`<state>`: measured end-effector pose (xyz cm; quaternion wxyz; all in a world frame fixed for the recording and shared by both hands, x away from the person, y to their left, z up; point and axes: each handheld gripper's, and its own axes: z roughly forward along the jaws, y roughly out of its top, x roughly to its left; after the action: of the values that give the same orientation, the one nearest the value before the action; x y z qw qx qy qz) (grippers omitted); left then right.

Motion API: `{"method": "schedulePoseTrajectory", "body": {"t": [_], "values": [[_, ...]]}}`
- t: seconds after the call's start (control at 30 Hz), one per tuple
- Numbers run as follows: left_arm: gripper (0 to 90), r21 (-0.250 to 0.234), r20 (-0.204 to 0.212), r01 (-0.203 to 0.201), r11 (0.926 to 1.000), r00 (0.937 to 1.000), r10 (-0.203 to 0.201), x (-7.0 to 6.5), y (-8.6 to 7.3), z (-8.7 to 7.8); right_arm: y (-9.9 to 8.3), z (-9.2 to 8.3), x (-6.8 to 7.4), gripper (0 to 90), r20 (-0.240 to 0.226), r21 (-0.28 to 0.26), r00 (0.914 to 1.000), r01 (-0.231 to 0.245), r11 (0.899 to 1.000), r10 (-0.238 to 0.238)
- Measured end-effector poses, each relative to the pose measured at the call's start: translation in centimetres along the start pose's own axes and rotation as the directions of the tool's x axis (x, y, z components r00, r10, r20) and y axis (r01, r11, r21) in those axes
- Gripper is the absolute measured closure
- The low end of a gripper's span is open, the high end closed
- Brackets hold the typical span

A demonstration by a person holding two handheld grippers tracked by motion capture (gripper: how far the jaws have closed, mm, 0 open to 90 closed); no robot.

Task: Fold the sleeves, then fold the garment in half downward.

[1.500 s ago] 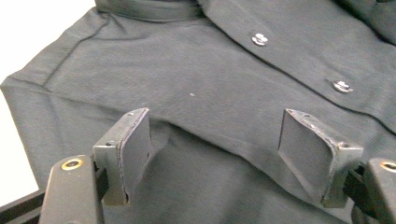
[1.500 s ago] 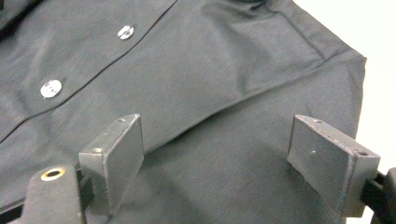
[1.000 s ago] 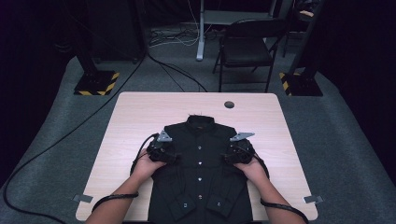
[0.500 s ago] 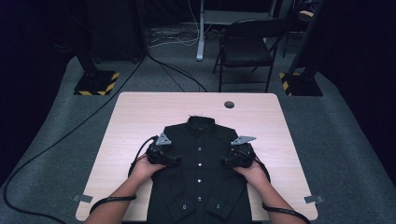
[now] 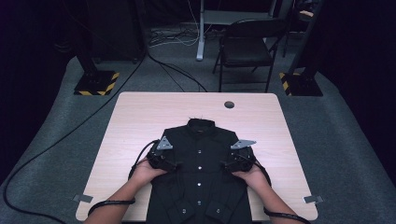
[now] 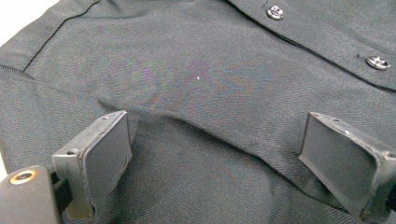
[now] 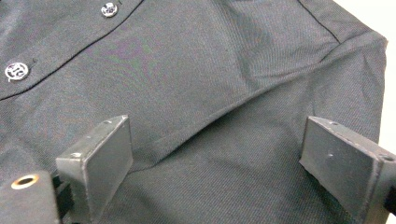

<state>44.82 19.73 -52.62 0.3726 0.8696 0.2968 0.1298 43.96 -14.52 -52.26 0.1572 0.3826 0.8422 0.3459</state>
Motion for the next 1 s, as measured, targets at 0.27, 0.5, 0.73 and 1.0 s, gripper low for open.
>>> {"method": "schedulePoseTrajectory", "body": {"t": [0.27,0.5,0.73,1.0], "values": [[9.2,-0.005,-0.002,0.007,1.0000,1.0000,-0.007,-0.8,-0.5,-0.5,-0.6,-0.6,0.7,8.7,0.001,-0.001,1.0000,-0.001,1.000,0.001],[9.3,-0.009,-0.005,0.008,0.9999,1.0000,-0.008,-1.4,-0.9,-0.8,-1.1,-1.0,1.2,8.7,-0.004,-0.004,1.0000,0.003,1.000,-0.003],[9.4,-0.007,-0.003,0.007,1.0000,1.0000,-0.007,-1.6,-1.1,-1.1,-1.2,-1.2,1.6,8.7,-0.006,0.002,1.0000,0.007,1.000,-0.007],[9.4,-0.007,-0.002,0.007,0.9999,1.0000,-0.007,-1.7,-1.1,-1.1,-0.9,-1.2,1.6,9.9,0.002,0.026,1.0000,0.000,1.000,0.000]]}}
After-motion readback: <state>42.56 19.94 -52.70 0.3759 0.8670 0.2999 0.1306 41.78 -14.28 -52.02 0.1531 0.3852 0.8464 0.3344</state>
